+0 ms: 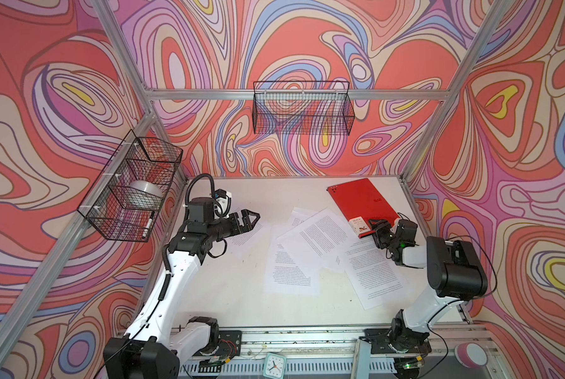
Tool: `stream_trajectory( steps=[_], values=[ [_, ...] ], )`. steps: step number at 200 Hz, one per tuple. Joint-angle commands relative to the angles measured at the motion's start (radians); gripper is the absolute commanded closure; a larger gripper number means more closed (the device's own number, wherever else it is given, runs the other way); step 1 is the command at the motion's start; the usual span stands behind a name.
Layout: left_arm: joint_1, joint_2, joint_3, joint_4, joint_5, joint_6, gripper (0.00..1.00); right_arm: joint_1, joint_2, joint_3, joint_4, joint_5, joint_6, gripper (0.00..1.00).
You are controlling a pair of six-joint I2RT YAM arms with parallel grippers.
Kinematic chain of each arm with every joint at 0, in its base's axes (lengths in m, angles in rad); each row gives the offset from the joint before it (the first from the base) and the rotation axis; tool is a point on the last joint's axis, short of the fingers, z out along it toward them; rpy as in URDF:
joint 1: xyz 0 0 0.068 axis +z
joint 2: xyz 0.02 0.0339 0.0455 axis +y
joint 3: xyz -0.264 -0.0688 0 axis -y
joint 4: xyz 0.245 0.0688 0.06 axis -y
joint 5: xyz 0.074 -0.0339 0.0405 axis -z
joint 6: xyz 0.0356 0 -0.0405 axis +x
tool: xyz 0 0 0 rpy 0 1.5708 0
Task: Put the files into the folder
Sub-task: 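Move the right gripper to the red folder's edge and grasp it, then lift and flip the red folder open with the right gripper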
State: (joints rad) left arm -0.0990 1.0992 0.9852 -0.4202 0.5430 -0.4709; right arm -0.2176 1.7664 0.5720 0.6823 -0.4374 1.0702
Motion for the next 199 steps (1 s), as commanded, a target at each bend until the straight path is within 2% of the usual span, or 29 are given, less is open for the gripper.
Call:
stream_trajectory(
  steps=[1, 29, 52, 86, 103, 135, 148, 166, 186, 199],
  values=[
    [0.001, -0.015, -0.019, -0.017, 0.013, 0.012, 0.0, -0.018, 0.092, -0.006, 0.191, -0.045, 0.067, 0.34],
    [0.001, -0.018, -0.021, -0.015, 0.017, 0.007, 0.01, -0.027, 0.233, -0.012, 0.469, -0.085, 0.162, 0.43],
    [0.001, -0.018, -0.025, -0.022, 0.013, 0.007, 0.01, -0.027, 0.335, 0.001, 0.612, -0.091, 0.212, 0.51],
    [0.001, -0.028, -0.031, -0.024, 0.007, 0.003, 0.01, -0.028, 0.425, 0.041, 0.687, -0.097, 0.23, 0.61],
    [0.001, -0.031, -0.03, -0.028, 0.003, 0.004, 0.01, -0.031, 0.458, 0.067, 0.717, -0.1, 0.235, 0.7],
    [0.001, -0.032, -0.017, -0.042, -0.016, 0.014, 0.01, -0.031, 0.411, 0.059, 0.751, -0.083, 0.234, 0.99],
    [0.001, -0.032, -0.006, -0.056, -0.031, 0.03, 0.01, -0.03, 0.315, 0.036, 0.683, -0.081, 0.188, 1.0],
    [0.001, -0.033, 0.005, -0.078, -0.056, 0.052, 0.01, -0.02, 0.128, 0.011, 0.502, -0.062, 0.076, 1.0],
    [0.001, -0.03, 0.024, -0.115, -0.092, 0.073, 0.01, 0.013, -0.119, 0.016, 0.202, -0.006, -0.096, 1.0],
    [0.001, -0.029, 0.037, -0.139, -0.121, 0.086, 0.02, 0.06, -0.283, 0.042, -0.028, 0.076, -0.224, 1.0]
  ],
)
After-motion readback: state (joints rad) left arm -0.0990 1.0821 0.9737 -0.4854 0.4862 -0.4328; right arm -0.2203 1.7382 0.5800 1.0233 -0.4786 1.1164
